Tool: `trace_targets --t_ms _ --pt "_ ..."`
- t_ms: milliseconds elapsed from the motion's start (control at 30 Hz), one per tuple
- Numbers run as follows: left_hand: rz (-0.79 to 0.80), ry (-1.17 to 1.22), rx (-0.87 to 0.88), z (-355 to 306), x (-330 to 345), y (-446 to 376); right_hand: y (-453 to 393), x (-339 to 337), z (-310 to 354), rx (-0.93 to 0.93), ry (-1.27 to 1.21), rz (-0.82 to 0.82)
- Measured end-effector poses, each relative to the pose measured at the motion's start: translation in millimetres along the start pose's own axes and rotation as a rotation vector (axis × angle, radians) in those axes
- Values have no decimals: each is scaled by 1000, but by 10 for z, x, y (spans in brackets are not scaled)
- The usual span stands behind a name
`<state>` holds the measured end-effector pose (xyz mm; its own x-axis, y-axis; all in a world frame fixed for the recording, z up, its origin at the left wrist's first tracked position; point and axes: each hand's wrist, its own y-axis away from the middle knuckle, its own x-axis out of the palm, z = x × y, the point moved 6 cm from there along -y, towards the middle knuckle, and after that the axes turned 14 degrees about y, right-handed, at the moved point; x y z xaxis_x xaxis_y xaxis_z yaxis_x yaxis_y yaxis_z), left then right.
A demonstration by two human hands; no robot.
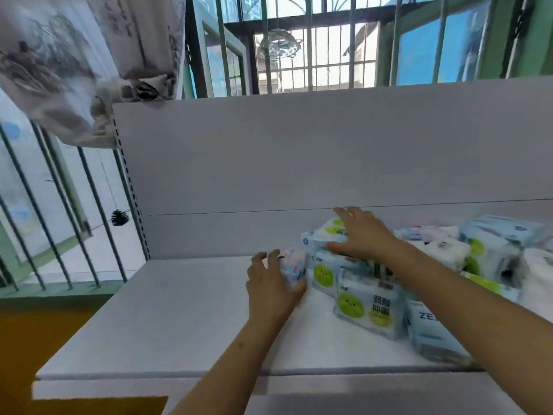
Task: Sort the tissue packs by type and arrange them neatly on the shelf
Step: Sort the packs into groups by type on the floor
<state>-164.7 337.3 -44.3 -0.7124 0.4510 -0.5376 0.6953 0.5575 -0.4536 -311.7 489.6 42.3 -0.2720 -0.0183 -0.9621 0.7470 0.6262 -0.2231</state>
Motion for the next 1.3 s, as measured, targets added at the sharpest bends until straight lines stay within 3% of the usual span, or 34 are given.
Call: trace_targets --t_ms 200,367,500,733,833,967,1133,1300 --pt "117 -24 5 127 395 -486 -507 474 -22 -42 27 290" --pt "260 -63 -8 205 539 -710 -674 502 -73 -57 10 301" --pt "311 55 -4 271 481 -875 -657 442 -121 -43 -95 220" --pt "37 488 72 96 -26 -1223 -371 -39 -308 188 -348 -99" --pt "66 579 139 -218 -117 -1292 -109 -411 -398 293 -506 -270" --pt "235 791 205 -669 -4 -1161 461 -666 -596 437 -865 -465" --pt "687 1093 41 -1434 422 -540 1636 -759 -1032 753 -991 -681" --pt "933 1152 63 -2249 968 420 3309 -780 -1244 1066 -966 -823"
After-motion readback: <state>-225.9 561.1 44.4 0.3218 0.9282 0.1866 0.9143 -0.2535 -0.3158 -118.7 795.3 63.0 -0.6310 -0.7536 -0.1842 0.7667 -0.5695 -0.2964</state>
